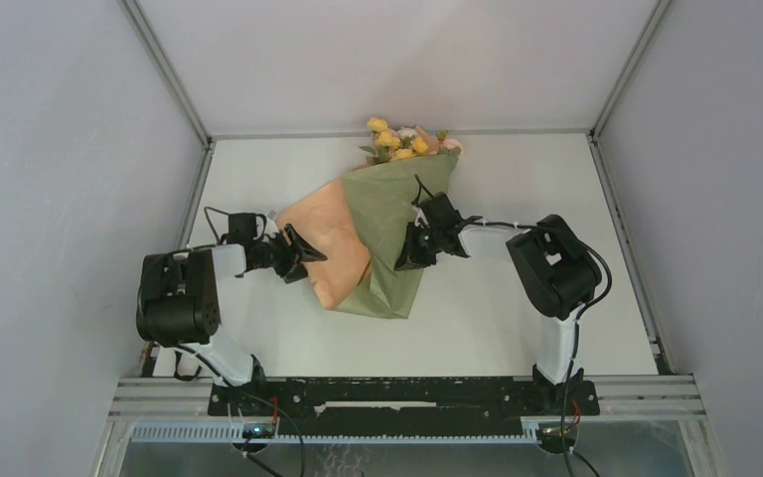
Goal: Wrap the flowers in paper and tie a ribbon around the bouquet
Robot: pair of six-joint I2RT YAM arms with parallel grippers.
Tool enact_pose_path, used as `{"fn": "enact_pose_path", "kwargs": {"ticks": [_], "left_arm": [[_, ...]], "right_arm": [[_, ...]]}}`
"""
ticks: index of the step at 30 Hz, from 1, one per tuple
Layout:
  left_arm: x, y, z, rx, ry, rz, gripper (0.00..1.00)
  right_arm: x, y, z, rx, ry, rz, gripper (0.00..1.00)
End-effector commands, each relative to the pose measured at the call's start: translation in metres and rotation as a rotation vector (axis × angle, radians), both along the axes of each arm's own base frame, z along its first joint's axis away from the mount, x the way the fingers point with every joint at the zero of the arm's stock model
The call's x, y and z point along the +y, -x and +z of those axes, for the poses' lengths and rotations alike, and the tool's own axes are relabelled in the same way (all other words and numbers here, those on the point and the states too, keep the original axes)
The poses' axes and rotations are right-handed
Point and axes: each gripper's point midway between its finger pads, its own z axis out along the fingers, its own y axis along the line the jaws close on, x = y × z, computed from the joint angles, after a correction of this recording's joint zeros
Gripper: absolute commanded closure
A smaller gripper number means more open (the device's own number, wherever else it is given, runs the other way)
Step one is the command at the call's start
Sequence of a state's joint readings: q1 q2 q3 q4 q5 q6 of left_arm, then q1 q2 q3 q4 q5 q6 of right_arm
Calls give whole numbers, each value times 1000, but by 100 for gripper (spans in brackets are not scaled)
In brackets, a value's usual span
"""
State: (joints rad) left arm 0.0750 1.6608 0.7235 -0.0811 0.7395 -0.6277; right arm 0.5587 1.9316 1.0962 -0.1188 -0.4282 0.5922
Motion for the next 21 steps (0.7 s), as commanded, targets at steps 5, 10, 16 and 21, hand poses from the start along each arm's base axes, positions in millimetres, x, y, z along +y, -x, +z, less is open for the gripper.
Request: {"fn": "enact_pose_path", "kwargs": {"ticks": [5,10,16,21], "left_arm": [[-14,5,24,-108,26,-32,70],[-22,3,35,-156,13,-95,100],[-58,3,75,-336,-126,-343,100],[-114,11,117,-479,-145,-581,100]], "right_arm": [[33,4,43,-107,-114,87,89],[31,2,21,-48,-101,57,90],[32,6,6,6,-106,50,90],[31,8,-1,45,-100,21,91]]}}
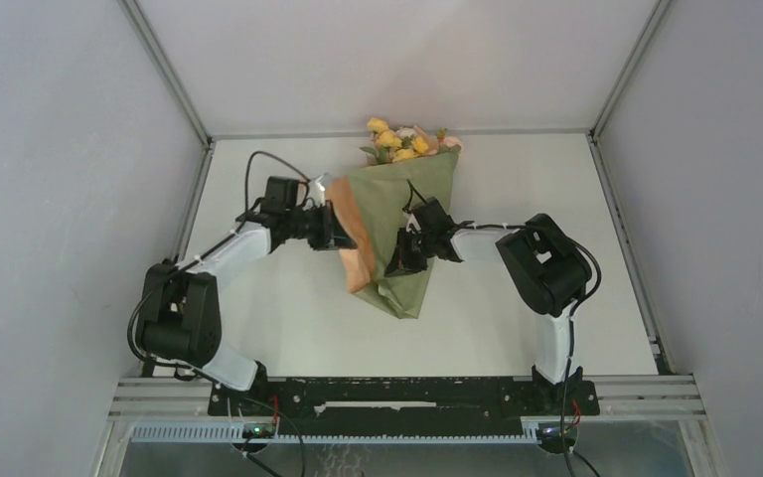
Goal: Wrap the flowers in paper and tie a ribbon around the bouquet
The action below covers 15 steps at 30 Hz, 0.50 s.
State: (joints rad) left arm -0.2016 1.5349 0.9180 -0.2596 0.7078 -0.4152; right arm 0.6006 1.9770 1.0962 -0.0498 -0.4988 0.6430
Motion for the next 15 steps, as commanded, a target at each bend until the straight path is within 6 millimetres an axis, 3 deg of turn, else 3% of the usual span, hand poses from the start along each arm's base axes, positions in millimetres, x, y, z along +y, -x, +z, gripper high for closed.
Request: {"fn": "enact_pose_path", "kwargs": {"ticks": [1,5,8,11,15], "left_arm": [[-46,4,51,-217,-47,-240,100],[-95,-1,62,-284,-59,-366,100],[-126,1,46,-256,-99,-462,100],[-136,-5,23,-228,-152,-497,100],[-135,-14,1,-230,-223,-499,100]], "right_arm": [[8,-9,6,-7,-54,-36,91],[10,-3,14,31,-164,-74,91],[11,-3,34,34,-259,-101,91],[4,-9,46,0,-247,-127,91],[-10,-10,52,-2,-230,-164,90]]}}
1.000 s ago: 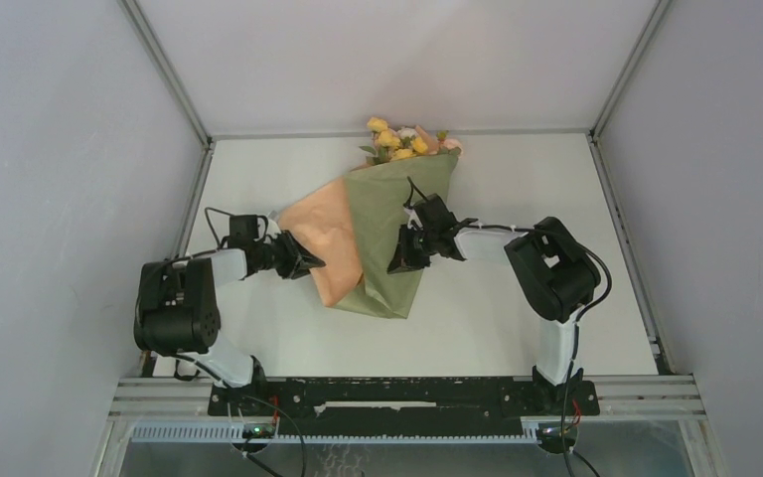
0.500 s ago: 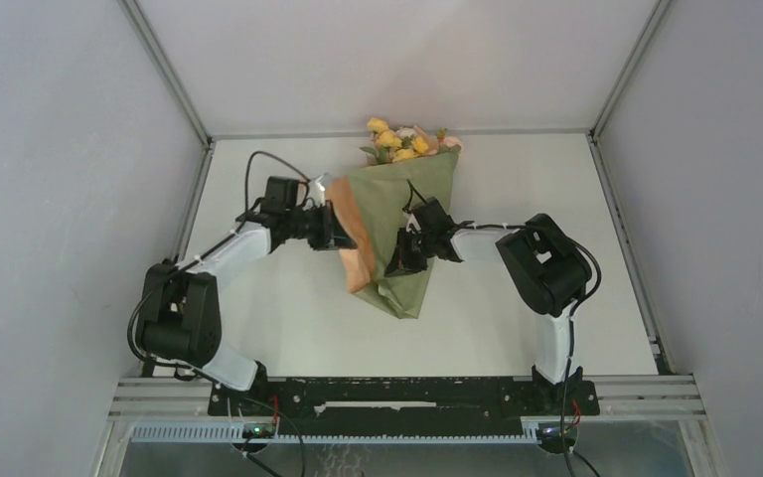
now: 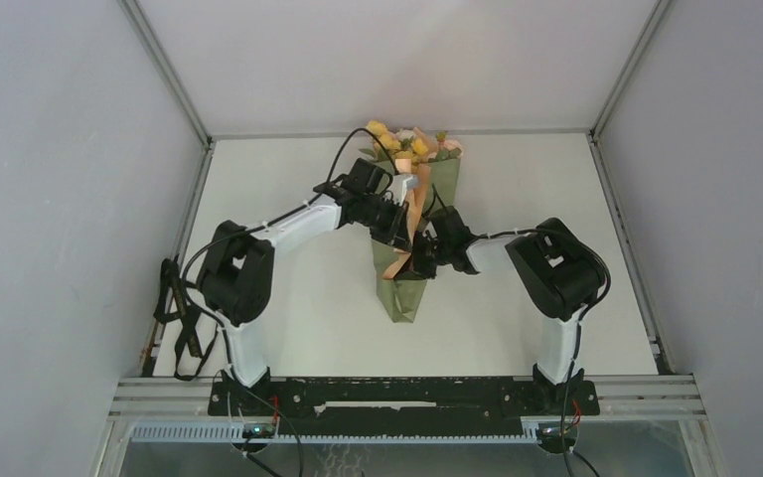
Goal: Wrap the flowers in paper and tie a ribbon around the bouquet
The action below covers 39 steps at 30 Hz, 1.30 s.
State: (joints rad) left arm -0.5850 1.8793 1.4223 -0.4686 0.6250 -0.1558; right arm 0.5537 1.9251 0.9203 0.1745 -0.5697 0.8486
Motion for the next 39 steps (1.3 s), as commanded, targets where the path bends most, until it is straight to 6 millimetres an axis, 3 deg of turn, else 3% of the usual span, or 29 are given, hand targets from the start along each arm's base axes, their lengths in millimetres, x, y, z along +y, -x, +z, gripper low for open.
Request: {"fn": "enact_pose_path", "kwargs": {"ticks": [1,9,13,21,24,32,39], "left_arm": [[7,-17,-9,-81,-84,-5,100],[12,-19,-32,-87,-143,4,100],[11,-16,-25,-102,-137,1,100],[-23,14,28,-282,-79,-142,100],[-39,18,32,-299,-65,-177,100],[-56,10,-19,-288,-120,-227,100],[-47,12,-61,-423,-238,-326,100]], "right_arm": [[-3,-17,48,-91,-87,-51,90],[-52,-13,53,-94,29,-164,86],[-84,-25,45,-119,79,-223,83],[-77,-46,-3,-43,-27,-191,86],[-72,-44,-9,-24,-39,-192,88],[-77,-32,6,5,-146,-273,91],[-100,-33,37,-51,-153,-331,89]]}}
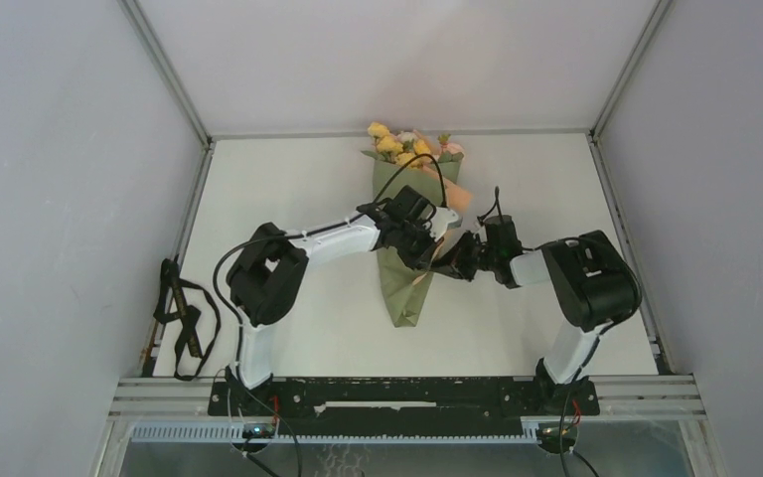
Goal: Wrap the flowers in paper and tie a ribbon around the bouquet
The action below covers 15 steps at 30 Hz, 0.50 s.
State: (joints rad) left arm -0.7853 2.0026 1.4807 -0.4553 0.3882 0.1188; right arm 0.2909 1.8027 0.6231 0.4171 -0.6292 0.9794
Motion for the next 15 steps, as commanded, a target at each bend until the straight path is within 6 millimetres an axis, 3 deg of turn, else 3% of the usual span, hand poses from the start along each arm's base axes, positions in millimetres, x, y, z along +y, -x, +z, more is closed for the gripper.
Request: {"fn": "enact_pose_path", "kwargs": {"ticks": [1,8,13,15], "left_arm": [[-1,-6,-12,-157,-38,-87,100],[3,1,-30,-207,-102,-138,100],[6,7,-41,-216,-136,-157,100],[6,7,-42,-222,-143,-160,100]], "right_arm": [[-13,-18,44,-126,-23,-48,88],[-61,-32,72,-244,17,-96,71],[-93,-46,124,-436,-18,-77,54],[-97,-55,149,-513,26,-49,49]]}}
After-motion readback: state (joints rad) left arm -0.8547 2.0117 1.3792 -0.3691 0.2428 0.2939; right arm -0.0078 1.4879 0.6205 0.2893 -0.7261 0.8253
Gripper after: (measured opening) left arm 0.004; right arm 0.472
